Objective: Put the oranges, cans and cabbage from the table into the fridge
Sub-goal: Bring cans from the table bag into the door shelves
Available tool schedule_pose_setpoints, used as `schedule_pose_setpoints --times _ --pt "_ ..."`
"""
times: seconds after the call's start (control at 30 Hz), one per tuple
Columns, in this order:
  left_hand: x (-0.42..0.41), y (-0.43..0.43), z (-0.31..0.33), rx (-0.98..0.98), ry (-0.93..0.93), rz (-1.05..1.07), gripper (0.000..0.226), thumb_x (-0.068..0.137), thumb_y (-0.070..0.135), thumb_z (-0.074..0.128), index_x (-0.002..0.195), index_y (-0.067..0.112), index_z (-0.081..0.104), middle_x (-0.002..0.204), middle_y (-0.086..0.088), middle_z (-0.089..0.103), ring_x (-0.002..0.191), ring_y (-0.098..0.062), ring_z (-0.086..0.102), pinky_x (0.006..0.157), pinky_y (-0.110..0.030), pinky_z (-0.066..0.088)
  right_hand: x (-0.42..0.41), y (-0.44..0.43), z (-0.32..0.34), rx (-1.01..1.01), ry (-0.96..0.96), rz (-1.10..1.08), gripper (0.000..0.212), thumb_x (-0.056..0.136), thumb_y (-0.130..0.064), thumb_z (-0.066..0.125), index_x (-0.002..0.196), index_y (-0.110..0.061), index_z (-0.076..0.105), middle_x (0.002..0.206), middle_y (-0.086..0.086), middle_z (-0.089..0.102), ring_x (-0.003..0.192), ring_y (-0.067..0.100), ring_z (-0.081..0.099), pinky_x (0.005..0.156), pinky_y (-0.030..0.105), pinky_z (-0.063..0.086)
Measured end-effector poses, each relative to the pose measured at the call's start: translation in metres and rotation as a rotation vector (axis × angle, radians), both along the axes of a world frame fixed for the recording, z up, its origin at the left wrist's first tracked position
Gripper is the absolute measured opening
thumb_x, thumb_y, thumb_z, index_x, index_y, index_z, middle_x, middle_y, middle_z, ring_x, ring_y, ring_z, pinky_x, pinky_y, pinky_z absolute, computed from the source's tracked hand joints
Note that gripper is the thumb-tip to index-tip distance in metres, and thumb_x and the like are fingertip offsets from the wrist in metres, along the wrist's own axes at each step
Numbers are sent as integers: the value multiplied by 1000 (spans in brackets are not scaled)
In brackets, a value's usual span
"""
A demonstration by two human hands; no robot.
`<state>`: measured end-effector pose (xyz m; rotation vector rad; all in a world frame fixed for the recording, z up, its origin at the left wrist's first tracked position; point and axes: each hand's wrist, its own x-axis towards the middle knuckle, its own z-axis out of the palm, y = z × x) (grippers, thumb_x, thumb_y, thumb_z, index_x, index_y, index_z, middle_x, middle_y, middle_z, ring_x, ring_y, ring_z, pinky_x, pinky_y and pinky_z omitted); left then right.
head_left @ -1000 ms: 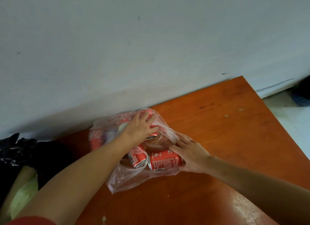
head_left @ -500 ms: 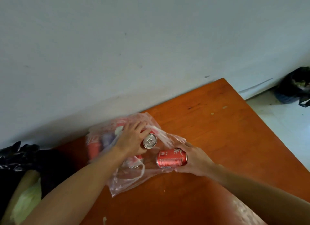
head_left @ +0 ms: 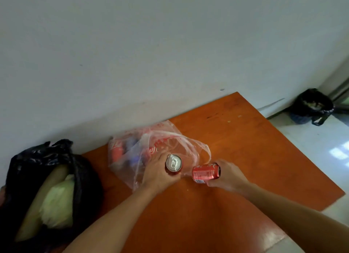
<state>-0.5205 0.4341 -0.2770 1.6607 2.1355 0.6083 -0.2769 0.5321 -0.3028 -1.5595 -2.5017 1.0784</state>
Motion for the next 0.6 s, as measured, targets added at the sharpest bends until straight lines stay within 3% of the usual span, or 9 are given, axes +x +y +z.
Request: schedule_pose_setpoints --times 0.07,0.13,0.2,0.37,0.5,0.6 --pt "7 -13 4 -17 -103 29 77 60 62 73 124 30 44 111 17 56 113 -13 57 109 -47 37 10 -17 9 25 -5 -26 59 55 -50 78 104 -27 54 94 -12 58 80 2 58 70 24 54" --pt "16 -19 16 6 -136 23 73 58 59 75 118 30 44 102 17 56 103 -14 60 100 -45 45 24 -32 24 75 4 -61 57 59 -46 80 105 -24 55 96 -10 57 81 4 57 72 24 55" --pt "28 -19 33 32 -146 -17 75 59 56 80 119 25 47 108 10 58 100 -13 59 90 -30 48 44 -44 44 123 32 -99 59 62 -42 81 111 -24 53 101 -8 58 84 4 58 75 24 55" --pt "83 -7 77 143 -13 -194 68 65 50 77 120 23 50 110 6 61 93 -9 55 78 -20 43 112 -73 107 255 20 -204 74 67 -45 81 129 -24 46 114 -7 54 96 7 55 79 18 50" --pt "161 8 115 218 45 -409 78 69 47 75 134 21 43 121 3 58 105 -14 58 88 -24 47 193 -99 149 345 -19 -359 75 66 -48 81 128 -26 46 117 -6 53 96 9 53 80 19 48" --pt "237 9 140 278 63 -566 70 67 48 74 128 27 45 110 7 59 96 -13 60 80 -23 50 268 -127 174 398 -59 -491 74 66 -46 81 128 -25 47 116 -4 54 94 11 52 79 20 46"
